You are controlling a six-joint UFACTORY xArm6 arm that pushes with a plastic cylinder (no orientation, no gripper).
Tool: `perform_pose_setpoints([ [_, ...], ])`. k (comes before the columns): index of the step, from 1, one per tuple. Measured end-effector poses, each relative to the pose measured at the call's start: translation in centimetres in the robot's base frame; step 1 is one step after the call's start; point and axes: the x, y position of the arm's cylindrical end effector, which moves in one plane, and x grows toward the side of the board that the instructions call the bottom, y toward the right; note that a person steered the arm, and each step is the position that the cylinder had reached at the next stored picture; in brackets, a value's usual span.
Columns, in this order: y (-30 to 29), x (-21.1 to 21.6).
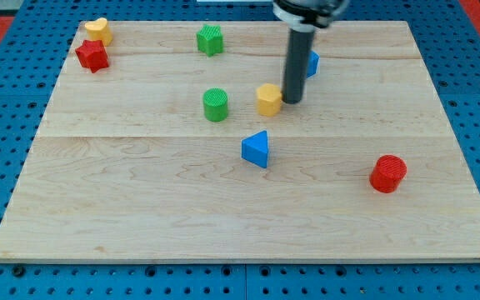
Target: Move the yellow hexagon diagonally top left to the green circle
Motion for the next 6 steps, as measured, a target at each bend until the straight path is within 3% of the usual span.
perform_pose_setpoints([
  [2,-1.8,5.8],
  [4,-5.2,-3.9],
  [6,-17.4,-5.8],
])
